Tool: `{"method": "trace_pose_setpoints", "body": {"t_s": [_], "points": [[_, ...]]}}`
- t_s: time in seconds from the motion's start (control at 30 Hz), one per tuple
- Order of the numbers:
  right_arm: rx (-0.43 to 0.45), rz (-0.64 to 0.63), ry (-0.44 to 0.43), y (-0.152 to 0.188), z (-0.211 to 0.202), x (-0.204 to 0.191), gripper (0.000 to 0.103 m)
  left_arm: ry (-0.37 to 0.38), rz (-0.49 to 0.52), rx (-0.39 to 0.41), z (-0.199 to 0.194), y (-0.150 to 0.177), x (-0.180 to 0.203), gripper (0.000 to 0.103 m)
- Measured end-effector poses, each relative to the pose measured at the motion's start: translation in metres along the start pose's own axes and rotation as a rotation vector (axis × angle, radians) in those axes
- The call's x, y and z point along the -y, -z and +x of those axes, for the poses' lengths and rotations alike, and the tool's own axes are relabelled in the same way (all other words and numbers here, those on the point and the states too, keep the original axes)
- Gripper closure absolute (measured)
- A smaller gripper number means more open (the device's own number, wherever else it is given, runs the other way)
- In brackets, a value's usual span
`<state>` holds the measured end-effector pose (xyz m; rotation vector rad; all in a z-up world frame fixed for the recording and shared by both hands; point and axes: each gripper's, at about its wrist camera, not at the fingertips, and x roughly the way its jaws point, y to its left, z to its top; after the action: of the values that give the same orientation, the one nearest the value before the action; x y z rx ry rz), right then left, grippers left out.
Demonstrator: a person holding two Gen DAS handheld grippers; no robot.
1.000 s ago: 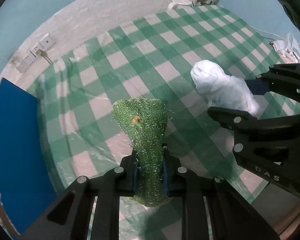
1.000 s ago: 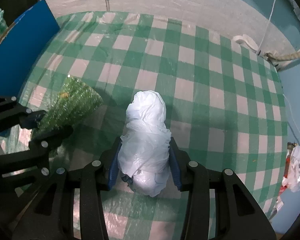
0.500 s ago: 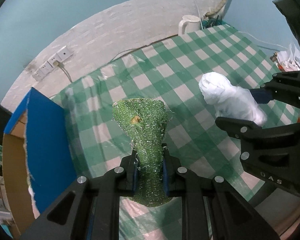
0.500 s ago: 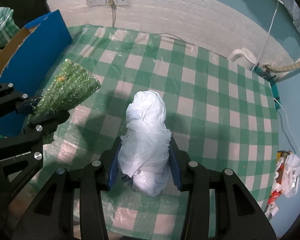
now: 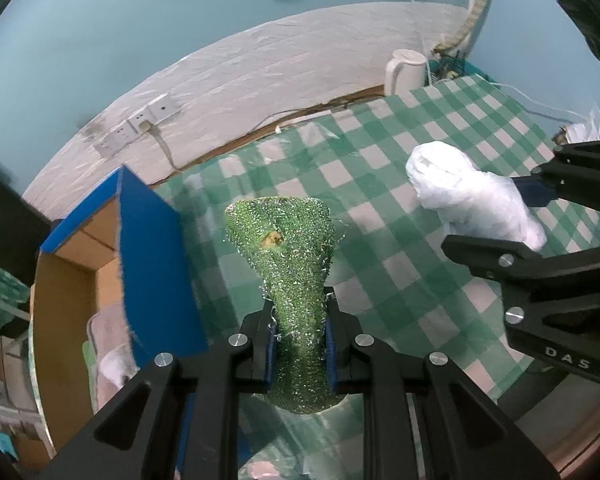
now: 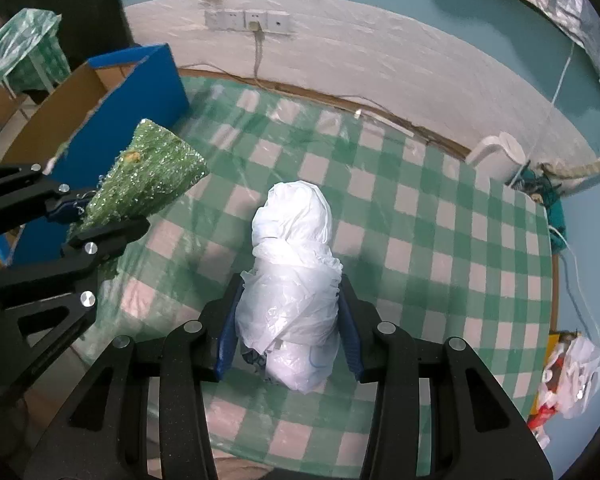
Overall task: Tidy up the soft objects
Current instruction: 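Carry the green mesh pad with the left tool while the right tool carries the white bundle to the box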
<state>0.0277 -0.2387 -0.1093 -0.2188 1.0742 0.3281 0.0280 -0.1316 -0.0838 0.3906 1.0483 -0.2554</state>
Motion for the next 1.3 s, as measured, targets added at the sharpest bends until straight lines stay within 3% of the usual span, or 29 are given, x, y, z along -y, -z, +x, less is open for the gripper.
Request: {"method": "trace_pose_setpoints", "body": {"t_s": [1.3], "points": [[0.046, -0.186, -0.081, -0.079, -0.017, -0.135, 0.060, -0.115, -0.229, 0.028, -0.038, 0.047, -0.133, 0.084]]}}
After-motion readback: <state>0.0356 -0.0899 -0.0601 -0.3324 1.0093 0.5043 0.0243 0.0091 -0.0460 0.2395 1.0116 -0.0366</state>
